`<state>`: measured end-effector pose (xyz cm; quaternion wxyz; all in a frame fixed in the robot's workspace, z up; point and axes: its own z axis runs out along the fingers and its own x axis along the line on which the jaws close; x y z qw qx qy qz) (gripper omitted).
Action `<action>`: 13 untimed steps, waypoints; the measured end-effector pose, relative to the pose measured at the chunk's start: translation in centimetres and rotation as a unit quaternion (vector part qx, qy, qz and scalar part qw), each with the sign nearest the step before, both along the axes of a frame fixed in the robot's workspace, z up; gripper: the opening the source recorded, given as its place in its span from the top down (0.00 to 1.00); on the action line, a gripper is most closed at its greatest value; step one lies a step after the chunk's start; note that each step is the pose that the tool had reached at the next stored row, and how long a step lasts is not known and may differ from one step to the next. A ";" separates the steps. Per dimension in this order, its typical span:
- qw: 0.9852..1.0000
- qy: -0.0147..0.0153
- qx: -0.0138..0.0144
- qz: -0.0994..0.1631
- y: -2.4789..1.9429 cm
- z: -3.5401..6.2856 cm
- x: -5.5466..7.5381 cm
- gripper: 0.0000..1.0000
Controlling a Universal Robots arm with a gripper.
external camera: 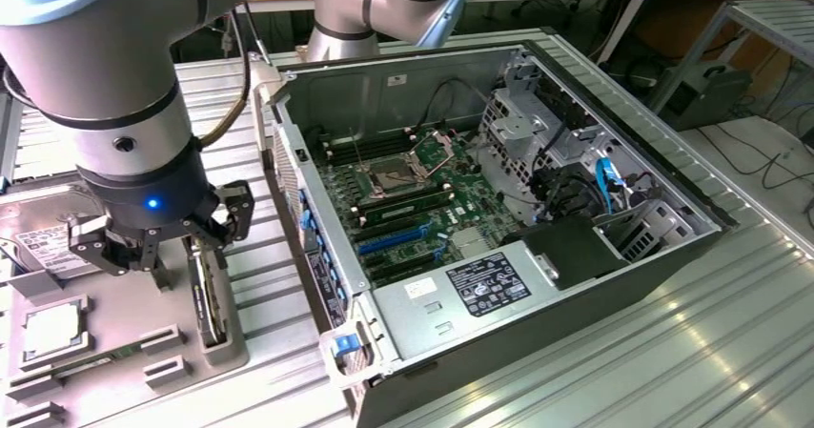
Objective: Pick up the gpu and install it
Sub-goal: 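Pick up the gpu and move the gpu toward the slot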
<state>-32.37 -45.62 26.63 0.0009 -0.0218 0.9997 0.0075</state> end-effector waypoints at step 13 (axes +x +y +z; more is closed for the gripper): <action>1.000 -0.001 0.000 0.000 -0.08 -2.12 0.0 0.40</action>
